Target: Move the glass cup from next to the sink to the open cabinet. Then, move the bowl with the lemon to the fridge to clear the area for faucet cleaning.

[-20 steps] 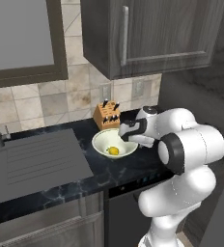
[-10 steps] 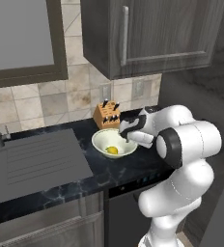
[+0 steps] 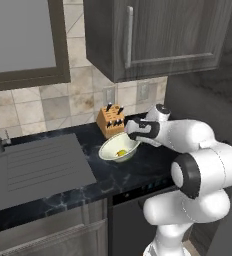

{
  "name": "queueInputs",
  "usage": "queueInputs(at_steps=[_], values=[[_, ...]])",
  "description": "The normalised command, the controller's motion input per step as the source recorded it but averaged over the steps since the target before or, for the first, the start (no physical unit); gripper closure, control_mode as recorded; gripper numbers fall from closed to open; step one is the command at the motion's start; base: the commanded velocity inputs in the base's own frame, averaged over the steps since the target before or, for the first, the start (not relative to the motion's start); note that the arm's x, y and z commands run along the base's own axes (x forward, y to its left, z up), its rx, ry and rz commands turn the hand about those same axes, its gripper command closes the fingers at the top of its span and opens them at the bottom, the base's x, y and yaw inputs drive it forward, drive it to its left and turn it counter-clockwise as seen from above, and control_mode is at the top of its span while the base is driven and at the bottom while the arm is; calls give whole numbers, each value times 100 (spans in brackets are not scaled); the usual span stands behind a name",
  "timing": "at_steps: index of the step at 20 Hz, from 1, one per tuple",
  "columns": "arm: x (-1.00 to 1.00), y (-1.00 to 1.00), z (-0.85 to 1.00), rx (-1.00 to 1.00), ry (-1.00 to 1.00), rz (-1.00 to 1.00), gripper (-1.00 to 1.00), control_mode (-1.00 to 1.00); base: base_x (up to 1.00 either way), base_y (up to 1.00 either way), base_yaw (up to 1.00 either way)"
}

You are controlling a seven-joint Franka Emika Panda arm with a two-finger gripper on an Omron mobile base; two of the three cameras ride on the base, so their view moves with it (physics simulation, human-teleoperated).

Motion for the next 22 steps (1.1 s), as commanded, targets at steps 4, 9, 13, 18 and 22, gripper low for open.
queueInputs(at_steps=[4, 9, 13, 18, 22], values=[[-90, 0, 85, 3, -23, -1, 100, -100, 0, 0, 0], [-100, 0, 88, 7, -32, -5, 100, -100, 0, 0, 0], [-75, 0, 75, 7, -25, -12, 100, 100, -25, 0, -6], [0, 0, 0, 0, 0, 0, 100, 100, -100, -2, -28], [0, 0, 0, 0, 0, 0, 100, 100, -100, -7, -31]])
